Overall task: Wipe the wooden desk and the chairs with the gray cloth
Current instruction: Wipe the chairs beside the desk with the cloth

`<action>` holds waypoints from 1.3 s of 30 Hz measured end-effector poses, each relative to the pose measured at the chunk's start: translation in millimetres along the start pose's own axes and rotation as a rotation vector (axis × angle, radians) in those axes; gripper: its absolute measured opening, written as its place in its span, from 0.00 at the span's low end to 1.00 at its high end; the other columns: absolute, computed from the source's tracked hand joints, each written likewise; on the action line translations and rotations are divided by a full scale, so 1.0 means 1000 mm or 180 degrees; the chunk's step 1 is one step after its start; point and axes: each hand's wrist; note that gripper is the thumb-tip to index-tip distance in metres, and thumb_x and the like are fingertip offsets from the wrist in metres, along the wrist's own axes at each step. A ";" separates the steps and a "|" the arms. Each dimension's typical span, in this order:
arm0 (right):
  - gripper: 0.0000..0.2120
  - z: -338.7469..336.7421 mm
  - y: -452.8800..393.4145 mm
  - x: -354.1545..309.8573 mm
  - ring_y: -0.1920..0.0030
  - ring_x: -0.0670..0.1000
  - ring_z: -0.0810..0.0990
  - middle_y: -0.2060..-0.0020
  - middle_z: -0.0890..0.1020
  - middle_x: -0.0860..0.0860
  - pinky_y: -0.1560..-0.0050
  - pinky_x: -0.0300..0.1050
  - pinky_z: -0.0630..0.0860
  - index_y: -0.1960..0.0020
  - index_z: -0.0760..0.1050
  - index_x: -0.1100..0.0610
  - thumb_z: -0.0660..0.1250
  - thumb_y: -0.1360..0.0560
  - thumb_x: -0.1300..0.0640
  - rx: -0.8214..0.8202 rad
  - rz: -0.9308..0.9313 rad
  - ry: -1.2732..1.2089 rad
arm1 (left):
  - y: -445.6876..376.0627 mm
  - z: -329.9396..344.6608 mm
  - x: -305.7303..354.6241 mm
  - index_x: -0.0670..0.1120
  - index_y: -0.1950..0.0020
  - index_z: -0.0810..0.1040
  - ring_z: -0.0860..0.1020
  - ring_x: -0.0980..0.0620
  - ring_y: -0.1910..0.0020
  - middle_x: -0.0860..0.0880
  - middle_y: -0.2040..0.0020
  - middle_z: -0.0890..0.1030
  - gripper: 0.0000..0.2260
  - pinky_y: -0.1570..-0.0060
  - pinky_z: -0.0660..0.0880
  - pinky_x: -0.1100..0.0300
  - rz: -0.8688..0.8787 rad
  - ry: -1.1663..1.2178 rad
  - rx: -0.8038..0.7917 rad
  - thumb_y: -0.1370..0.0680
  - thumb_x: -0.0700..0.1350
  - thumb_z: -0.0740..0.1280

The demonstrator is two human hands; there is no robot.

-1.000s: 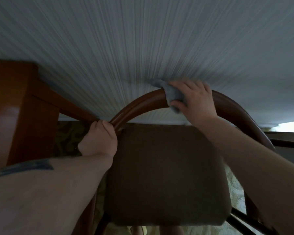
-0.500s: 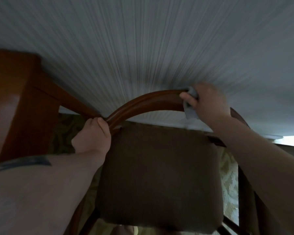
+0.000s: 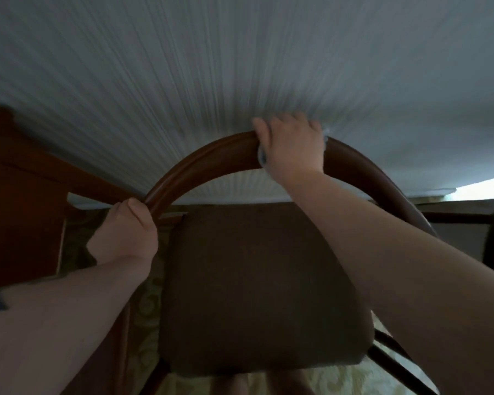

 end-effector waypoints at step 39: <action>0.22 0.024 0.301 0.174 0.39 0.58 0.70 0.38 0.73 0.54 0.41 0.54 0.66 0.28 0.61 0.56 0.48 0.18 0.47 -0.0119 0.3394 -0.0493 | 0.197 0.076 0.254 0.54 0.22 0.38 0.35 0.45 0.24 0.45 0.23 0.34 0.28 0.25 0.38 0.46 0.3606 -0.1029 -0.1228 0.18 0.56 0.47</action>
Point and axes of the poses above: each hand's wrist, its own y-axis away from the middle knuckle, its own z-axis out of the palm, x = y × z
